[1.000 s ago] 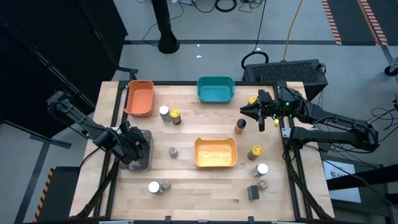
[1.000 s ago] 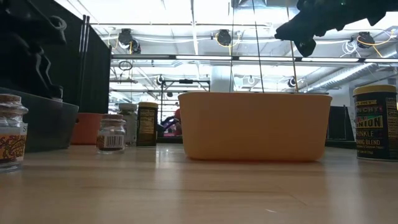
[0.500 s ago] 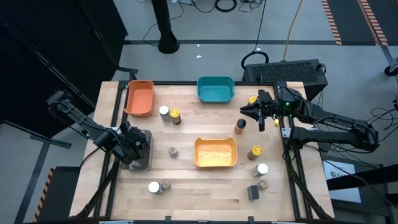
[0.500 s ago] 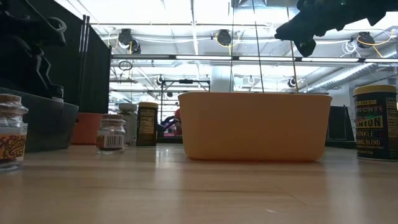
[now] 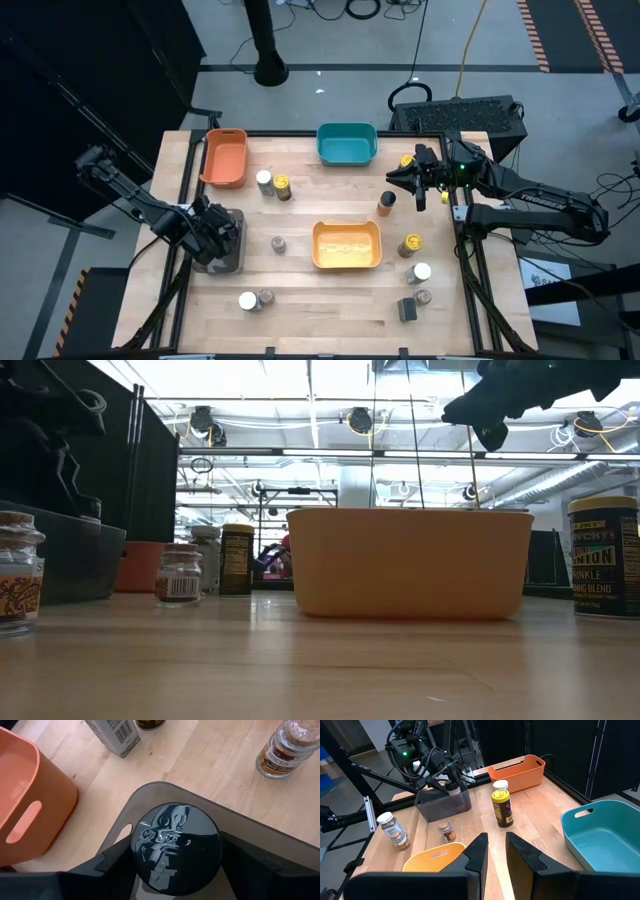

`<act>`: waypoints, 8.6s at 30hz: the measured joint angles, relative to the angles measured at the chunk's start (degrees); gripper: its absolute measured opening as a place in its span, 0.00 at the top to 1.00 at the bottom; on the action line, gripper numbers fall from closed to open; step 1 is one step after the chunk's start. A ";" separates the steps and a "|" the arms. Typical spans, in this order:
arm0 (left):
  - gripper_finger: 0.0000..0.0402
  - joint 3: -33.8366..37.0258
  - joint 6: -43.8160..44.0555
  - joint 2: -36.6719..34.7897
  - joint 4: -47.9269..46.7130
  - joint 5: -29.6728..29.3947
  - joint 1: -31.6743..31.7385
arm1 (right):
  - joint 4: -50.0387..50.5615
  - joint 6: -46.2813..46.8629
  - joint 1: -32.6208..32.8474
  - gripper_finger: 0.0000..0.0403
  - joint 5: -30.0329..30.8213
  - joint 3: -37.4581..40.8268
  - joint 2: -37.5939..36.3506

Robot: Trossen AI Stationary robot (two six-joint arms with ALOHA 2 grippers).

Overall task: Sort spices by type
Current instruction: Put the left black spice bottle into the black bin, then put the top right yellow spice bottle into the green bin

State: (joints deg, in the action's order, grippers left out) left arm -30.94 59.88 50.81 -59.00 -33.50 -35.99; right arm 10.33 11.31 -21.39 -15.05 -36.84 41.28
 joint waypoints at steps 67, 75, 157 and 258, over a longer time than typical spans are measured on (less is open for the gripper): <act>0.35 -8.80 -72.17 1.31 43.68 -7.15 8.48 | 1.05 11.13 0.75 0.87 12.41 -9.50 6.92; 0.35 -8.81 -69.47 -0.86 41.02 -17.33 13.06 | 41.75 21.44 0.13 0.87 35.01 -29.68 20.39; 0.35 -8.87 -79.71 -1.66 42.21 -32.70 16.52 | 50.69 19.53 -23.44 0.41 17.85 -29.42 47.57; 0.35 -8.87 -84.32 -1.66 46.49 -32.48 18.78 | 67.39 -28.35 -17.77 0.49 15.12 -82.23 81.39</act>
State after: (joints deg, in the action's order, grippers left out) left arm -39.81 -24.45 49.15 -12.51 -65.98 -17.21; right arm 77.72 -17.04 -39.15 0.08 -119.07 122.66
